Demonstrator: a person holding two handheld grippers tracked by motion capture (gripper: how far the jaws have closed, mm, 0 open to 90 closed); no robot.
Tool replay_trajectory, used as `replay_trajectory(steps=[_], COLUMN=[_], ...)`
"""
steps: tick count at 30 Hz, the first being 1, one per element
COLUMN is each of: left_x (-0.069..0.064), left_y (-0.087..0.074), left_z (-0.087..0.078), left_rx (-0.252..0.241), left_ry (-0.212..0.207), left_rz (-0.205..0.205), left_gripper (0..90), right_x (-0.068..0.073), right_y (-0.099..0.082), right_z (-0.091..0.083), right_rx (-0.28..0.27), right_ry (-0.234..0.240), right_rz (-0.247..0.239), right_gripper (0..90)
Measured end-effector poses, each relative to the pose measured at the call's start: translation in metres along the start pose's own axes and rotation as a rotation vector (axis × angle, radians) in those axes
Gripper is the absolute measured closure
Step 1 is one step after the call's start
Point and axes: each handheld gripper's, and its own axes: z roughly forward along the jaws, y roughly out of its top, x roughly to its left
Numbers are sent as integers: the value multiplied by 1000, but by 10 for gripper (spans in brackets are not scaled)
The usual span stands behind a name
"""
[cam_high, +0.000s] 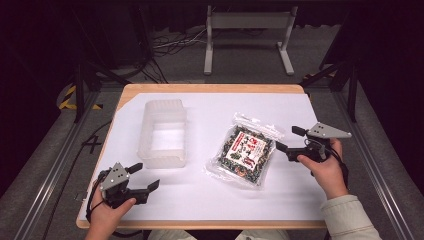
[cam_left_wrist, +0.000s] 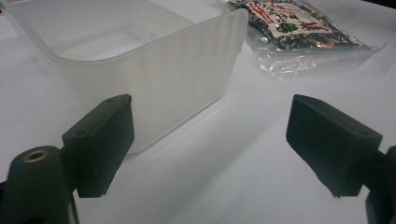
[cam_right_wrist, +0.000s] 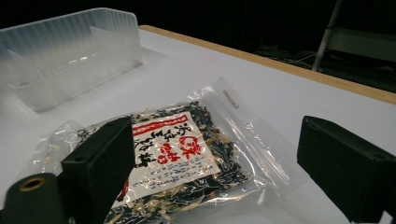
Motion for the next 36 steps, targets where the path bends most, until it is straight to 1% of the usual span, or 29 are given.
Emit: replay_trajectory(steps=[3, 4, 5, 6, 7, 8, 11, 14, 15, 17, 19, 21, 22, 23, 24, 25, 27, 29, 32, 36], left_x=[0, 1, 0, 0, 0, 0, -1, -1, -1, -1, 0, 0, -1, -1, -1, -1, 0, -1, -1, 0], left_y=[0, 0, 0, -1, -1, 0, 0, -1, -1, -1, -1, -1, -1, -1, -1, -2, -2, -2, -2, -2], left_z=[0, 0, 0, 0, 0, 0, 1, 1, 1, 1, 1, 1, 1, 1, 1, 1, 1, 1, 1, 1], left_rx=[0, -2, -1, 0, 1, 1, 1, 0, 0, 0, -4, -4, -3, -3, -3, -2, -2, -4, -5, -5], left_ry=[0, 0, 0, 0, -3, -6, -10, -10, -10, -9, -15, -15, -16, -14, -15, -14, -13, -12, -12, -12], left_rz=[-4, -3, -5, -2, -1, 2, 3, 6, 6, 5, 5, 7, 4, 7, 7, 8, 9, 9, 10, 11], left_gripper=[164, 164, 164, 164, 164, 164, 163, 163, 163, 163, 163, 164, 164, 164, 164, 165, 165, 165, 165, 165], right_x=[-3, -4, -5, -6, -6, -7, -9, -12, -14, -18, -21, -22, -23, -23, -23, -24, -27, -31, -38, -45], right_y=[2, 2, 4, 5, 7, 8, 10, 11, 11, 10, 10, 9, 9, 8, 8, 8, 8, 8, 5, -1], right_z=[4, 6, 8, 9, 10, 11, 17, 20, 22, 27, 31, 36, 39, 41, 43, 44, 46, 49, 52, 56], right_rx=[15, 23, 41, 51, 66, 69, 59, 66, 75, 83, 87, 97, 93, 95, 102, 106, 113, 122, 136, 156], right_ry=[-11, -14, -26, -33, -52, -56, -56, -52, -48, -48, -39, -29, -24, -21, -24, -28, -49, -67, -88, -94], right_rz=[5, 5, -1, -16, -44, -55, -55, -53, -42, -32, -32, -35, -49, -46, -40, -45, -32, -28, 11, 50], right_gripper=[124, 140, 174, 195, 229, 246, 282, 281, 282, 308, 335, 334, 325, 325, 323, 319, 303, 290, 283, 291])
